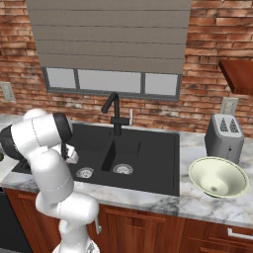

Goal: There is a mixed pile of frozen fruits and vegetables on the counter. Locate all the frozen vegetables and place the items in a bowl on the counter. Take all the frozen fruits and defrost them in a running sink.

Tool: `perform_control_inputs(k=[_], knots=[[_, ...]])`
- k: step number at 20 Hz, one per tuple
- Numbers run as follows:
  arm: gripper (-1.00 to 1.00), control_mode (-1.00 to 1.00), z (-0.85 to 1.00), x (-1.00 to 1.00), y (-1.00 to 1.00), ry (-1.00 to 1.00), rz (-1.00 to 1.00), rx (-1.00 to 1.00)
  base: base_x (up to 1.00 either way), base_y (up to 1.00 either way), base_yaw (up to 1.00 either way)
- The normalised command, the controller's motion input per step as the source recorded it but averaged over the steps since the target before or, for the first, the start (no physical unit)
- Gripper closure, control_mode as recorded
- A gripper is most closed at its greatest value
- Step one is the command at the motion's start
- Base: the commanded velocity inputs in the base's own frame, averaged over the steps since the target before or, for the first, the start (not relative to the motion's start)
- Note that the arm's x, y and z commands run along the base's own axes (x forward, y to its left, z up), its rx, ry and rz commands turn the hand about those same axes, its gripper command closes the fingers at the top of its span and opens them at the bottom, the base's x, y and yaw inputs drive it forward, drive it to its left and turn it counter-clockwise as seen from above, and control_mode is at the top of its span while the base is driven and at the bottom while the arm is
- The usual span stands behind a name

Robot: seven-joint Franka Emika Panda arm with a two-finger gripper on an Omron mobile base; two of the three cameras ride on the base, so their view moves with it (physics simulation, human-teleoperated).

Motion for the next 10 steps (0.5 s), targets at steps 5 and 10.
perform_control_inputs(k=[5,10], knots=[[1.0,-1.0,-0.12,0.01,-0.01,0.0,0.0,0.0,0.0,0.0,0.0],[1.0,-1.0,-0.14,0.02,0.0,0.0,0.0,0.0,0.0,0.0,0.0]])
